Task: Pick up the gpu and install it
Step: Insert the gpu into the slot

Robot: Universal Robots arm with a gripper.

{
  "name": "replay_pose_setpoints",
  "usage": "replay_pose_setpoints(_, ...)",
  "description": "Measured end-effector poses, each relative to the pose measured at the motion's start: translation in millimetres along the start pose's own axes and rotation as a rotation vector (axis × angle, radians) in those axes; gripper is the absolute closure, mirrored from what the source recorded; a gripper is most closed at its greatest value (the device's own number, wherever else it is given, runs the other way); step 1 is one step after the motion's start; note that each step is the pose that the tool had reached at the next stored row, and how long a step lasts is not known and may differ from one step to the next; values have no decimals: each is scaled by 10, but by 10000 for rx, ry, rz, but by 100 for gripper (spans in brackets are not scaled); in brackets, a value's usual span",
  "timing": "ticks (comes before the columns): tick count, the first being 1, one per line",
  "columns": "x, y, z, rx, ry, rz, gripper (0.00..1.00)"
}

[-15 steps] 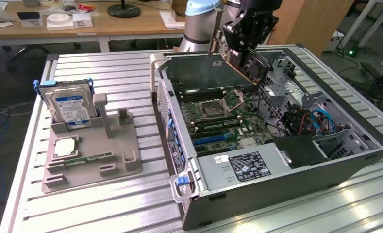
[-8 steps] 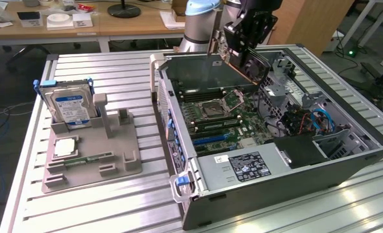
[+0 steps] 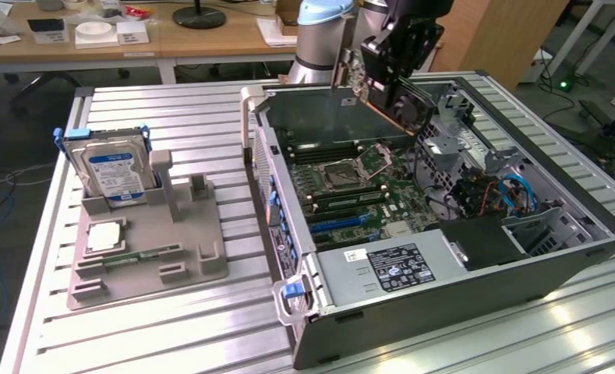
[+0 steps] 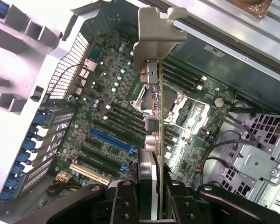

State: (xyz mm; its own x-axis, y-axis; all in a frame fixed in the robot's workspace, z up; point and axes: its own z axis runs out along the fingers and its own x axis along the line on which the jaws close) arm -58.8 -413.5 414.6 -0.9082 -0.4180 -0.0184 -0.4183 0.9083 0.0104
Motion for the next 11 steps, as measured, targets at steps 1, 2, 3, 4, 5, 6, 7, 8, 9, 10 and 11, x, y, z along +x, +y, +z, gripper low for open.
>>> replay_pose_setpoints(1,0,0,0,0,2,-59,72)
replay_pose_setpoints(2,0,-1,0,-2,2,-122,72)
replay_pose_setpoints(3,0,-1,0,-3,2,-184,72)
replay_pose_setpoints(4,1,-1,0,-4,3,-244,72)
replay_pose_setpoints(5,1,-2,0,-5,4,-305,72)
replay_pose_setpoints(6,1,-2,0,-7,3,-363,72)
replay_pose_setpoints(7,1,-3,0,-7,5,-423,72)
replay_pose_setpoints(8,2,-3,0,-9,5,-484,72)
replay_pose_setpoints(9,2,-4,0,-10,6,-550,72)
replay_pose_setpoints(10,2,-5,0,-11,7,-611,72)
replay_pose_setpoints(11,2,-5,0,-12,7,-670,72)
